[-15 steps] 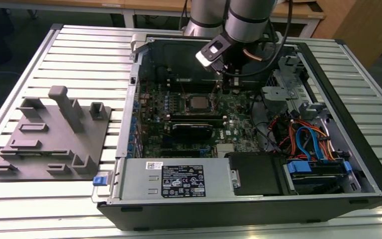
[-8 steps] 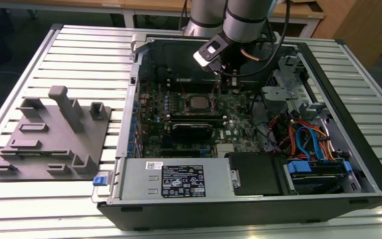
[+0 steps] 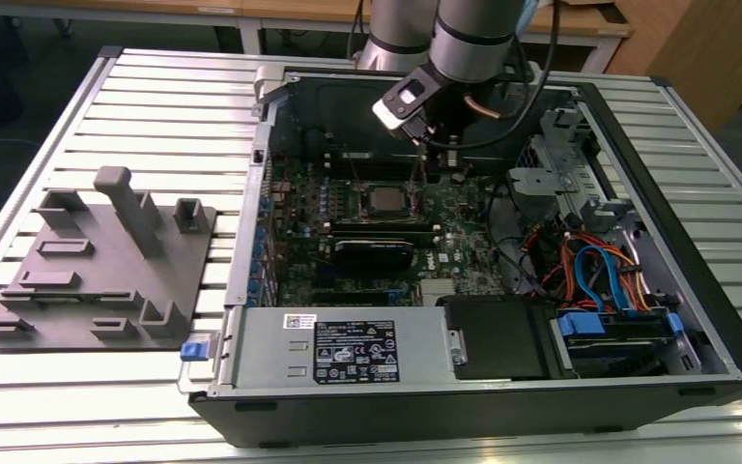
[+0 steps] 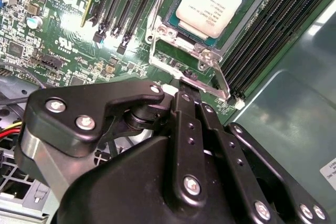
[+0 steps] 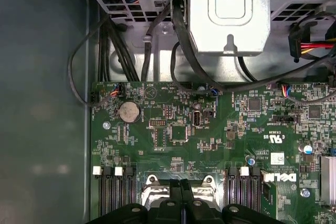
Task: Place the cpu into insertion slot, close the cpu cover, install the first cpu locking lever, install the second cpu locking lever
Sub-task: 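Close the cpu cover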
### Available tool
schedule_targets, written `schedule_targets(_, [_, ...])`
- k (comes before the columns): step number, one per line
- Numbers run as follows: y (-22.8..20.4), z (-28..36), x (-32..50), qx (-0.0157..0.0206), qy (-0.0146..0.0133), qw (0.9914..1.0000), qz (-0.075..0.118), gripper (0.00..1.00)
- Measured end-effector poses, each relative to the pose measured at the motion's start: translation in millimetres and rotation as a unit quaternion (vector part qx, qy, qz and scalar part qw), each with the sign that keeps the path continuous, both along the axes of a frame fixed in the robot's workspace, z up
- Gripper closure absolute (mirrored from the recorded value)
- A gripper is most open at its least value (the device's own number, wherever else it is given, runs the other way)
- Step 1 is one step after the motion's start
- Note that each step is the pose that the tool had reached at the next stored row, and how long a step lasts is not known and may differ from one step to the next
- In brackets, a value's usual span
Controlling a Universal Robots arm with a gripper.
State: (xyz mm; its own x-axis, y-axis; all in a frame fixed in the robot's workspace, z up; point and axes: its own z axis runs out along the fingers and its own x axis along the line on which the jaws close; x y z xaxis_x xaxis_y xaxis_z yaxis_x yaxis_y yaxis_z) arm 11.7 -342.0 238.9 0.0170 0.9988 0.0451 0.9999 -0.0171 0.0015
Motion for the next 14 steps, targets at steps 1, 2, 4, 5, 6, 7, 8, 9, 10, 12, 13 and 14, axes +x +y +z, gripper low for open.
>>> schedule_targets(1, [0.0, 0.0, -0.4, 0.0, 0.0, 1.0, 0.0, 0.89])
schedule_targets(2, [0.0, -0.1, -0.7, 0.0, 0.0, 1.0, 0.0, 0.89])
schedule_targets(4, [0.0, -0.2, -1.4, 0.0, 0.0, 1.0, 0.0, 0.89])
schedule_targets(5, [0.0, -0.2, -1.6, 0.0, 0.0, 1.0, 0.0, 0.89])
schedule_targets(6, [0.0, -0.2, -1.9, 0.0, 0.0, 1.0, 0.0, 0.89])
schedule_targets(7, [0.0, -0.3, -2.2, 0.0, 0.0, 1.0, 0.0, 0.89])
schedule_targets(8, [0.0, -0.3, -2.5, 0.0, 0.0, 1.0, 0.0, 0.89])
schedule_targets(9, [0.0, -0.4, -2.9, 0.0, 0.0, 1.0, 0.0, 0.89])
schedule_targets(10, [0.0, -0.4, -3.2, 0.0, 0.0, 1.0, 0.0, 0.89])
schedule_targets(12, [0.0, -0.5, -4.1, 0.0, 0.0, 1.0, 0.0, 0.89])
schedule_targets(13, [0.0, -0.5, -4.5, 0.0, 0.0, 1.0, 0.0, 0.89])
schedule_targets(14, [0.0, -0.5, -4.8, 0.0, 0.0, 1.0, 0.0, 0.89])
